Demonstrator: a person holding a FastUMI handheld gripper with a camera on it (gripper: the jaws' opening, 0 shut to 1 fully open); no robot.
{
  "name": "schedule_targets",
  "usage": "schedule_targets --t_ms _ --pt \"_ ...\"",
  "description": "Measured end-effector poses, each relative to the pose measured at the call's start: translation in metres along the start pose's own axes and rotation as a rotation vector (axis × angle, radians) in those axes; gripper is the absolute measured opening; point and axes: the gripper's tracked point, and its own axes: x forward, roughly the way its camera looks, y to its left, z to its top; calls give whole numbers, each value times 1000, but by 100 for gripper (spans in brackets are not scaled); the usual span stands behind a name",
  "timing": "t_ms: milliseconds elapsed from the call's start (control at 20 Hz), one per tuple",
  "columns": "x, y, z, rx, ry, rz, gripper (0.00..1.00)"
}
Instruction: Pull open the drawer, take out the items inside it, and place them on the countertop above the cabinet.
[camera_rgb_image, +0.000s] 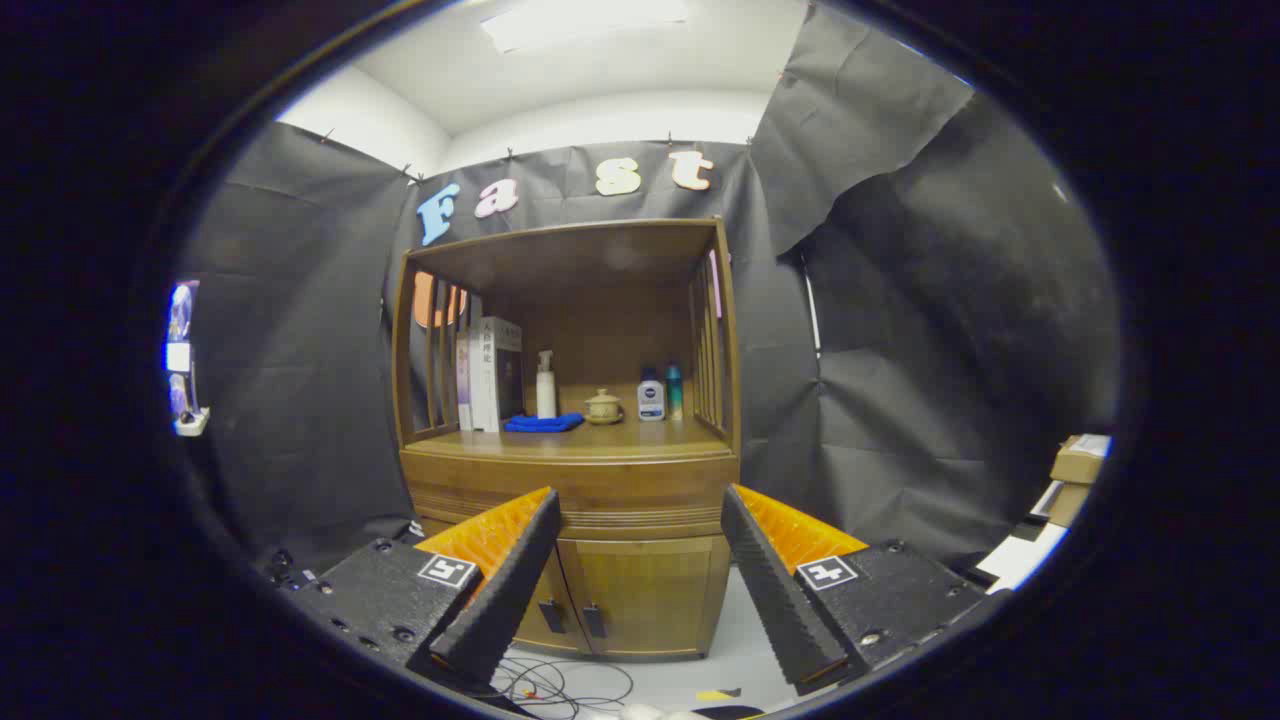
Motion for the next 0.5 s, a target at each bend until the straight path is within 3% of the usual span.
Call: schedule_targets --t_ms 500 --pt "5 4 -3 -34 18 3 100"
